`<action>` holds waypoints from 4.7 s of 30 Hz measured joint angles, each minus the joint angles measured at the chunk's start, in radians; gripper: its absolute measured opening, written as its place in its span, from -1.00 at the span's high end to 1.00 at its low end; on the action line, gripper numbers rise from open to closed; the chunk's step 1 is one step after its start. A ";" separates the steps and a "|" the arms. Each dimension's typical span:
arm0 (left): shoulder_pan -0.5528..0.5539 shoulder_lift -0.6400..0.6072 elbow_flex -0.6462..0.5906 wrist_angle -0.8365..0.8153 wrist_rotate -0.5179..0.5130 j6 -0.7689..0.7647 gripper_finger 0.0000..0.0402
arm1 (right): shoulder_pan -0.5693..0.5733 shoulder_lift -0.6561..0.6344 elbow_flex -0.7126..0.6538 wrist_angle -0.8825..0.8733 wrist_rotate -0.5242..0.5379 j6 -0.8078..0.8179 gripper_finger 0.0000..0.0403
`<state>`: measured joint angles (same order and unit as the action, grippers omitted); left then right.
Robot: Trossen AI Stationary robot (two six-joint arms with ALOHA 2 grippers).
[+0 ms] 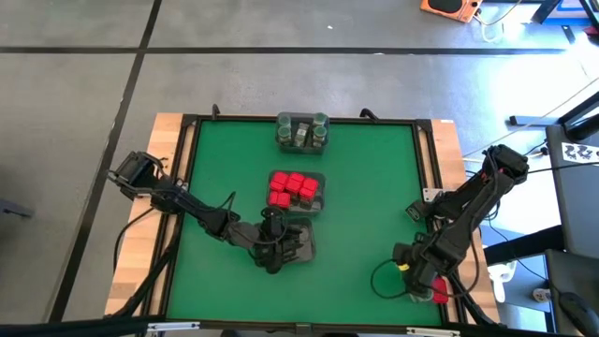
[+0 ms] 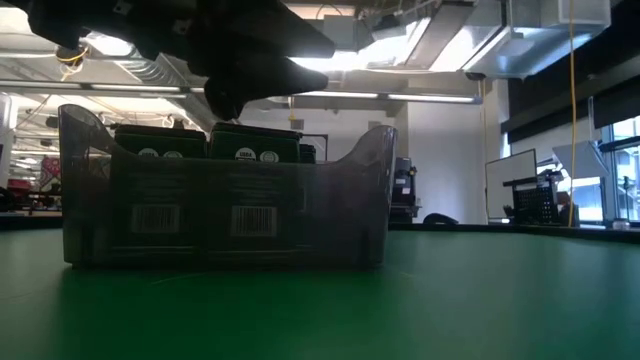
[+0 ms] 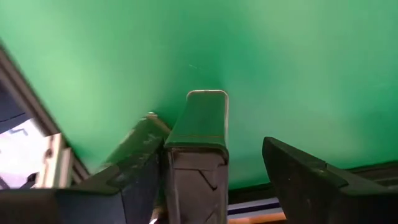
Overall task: Sort spices by type
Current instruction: Put the black seasoning can into the bottom gray bin
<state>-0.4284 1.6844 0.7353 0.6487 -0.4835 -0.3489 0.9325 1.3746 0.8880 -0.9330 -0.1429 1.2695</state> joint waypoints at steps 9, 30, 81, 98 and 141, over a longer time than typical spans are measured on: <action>0.000 0.000 0.000 -0.001 0.000 0.000 0.09 | -0.003 0.000 -0.056 -0.001 -0.051 0.033 -0.05; -0.016 -0.026 -0.001 -0.016 0.000 0.012 0.09 | -0.207 0.001 0.220 0.047 0.458 -0.572 0.37; -0.152 -0.289 -0.011 -0.536 -0.227 -0.167 0.09 | -0.455 0.437 0.438 0.365 0.649 -2.232 0.35; -0.152 -0.289 -0.011 -0.535 -0.266 -0.165 0.09 | -0.528 0.445 0.494 0.223 0.494 -2.065 0.35; -0.154 -0.232 -0.011 -0.472 -0.256 -0.162 0.09 | -0.229 0.436 0.707 -0.552 0.238 -0.765 -0.36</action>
<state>-0.5823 1.4528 0.7246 0.1768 -0.7399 -0.5110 0.7036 1.8111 1.5951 -1.4846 0.0951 0.5044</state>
